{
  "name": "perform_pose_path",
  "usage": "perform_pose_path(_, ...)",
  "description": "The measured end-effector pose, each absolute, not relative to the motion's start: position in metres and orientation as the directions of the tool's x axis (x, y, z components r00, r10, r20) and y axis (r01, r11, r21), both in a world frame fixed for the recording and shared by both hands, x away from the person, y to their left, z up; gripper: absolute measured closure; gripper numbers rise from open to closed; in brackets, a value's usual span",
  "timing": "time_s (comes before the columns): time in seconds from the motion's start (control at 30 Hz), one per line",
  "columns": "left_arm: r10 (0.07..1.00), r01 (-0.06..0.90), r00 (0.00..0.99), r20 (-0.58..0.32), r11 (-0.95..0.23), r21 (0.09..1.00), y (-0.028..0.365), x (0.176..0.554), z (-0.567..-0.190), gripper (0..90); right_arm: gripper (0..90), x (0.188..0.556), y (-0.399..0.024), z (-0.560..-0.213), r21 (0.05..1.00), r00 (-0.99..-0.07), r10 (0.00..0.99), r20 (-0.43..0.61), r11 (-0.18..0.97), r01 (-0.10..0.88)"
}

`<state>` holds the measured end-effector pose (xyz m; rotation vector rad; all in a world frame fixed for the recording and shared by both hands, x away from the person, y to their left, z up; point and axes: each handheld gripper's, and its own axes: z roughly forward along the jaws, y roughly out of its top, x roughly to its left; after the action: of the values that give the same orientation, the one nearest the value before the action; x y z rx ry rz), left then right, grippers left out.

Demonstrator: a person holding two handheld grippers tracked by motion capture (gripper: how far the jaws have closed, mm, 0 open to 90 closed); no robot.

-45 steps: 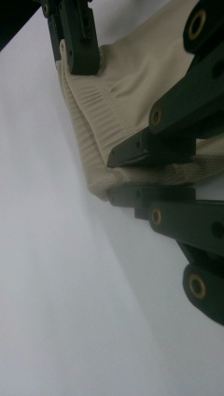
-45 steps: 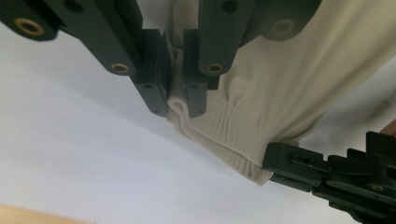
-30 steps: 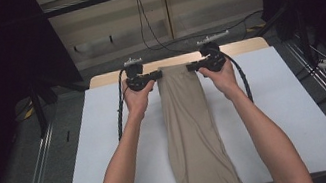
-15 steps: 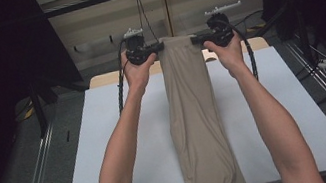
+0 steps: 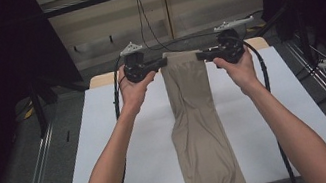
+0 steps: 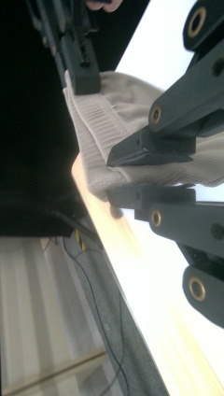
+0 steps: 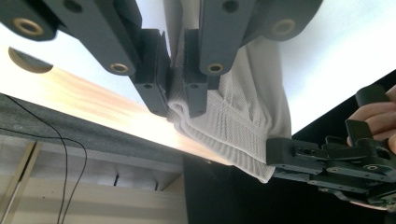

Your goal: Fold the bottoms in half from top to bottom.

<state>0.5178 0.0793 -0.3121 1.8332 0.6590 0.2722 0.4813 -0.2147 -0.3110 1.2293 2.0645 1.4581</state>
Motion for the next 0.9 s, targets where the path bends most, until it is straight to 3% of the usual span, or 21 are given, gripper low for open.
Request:
perform_pose_path(0.33, 0.460, 0.242, 0.883, -0.092, -0.278, 0.930, 0.091, 0.434, -0.317, 79.4, 81.9, 0.395, -0.219, -0.313, 0.900, -0.652, 0.736, 0.181, 0.143, 0.411)
perform_pose_path(0.9, 0.325, 0.285, 0.934, -0.146, -0.433, 0.855, 0.106, 0.337, -0.394, 78.5, 81.5, 0.288, -0.209, -0.391, 0.840, -0.734, 0.647, 0.206, 0.268, 0.472)
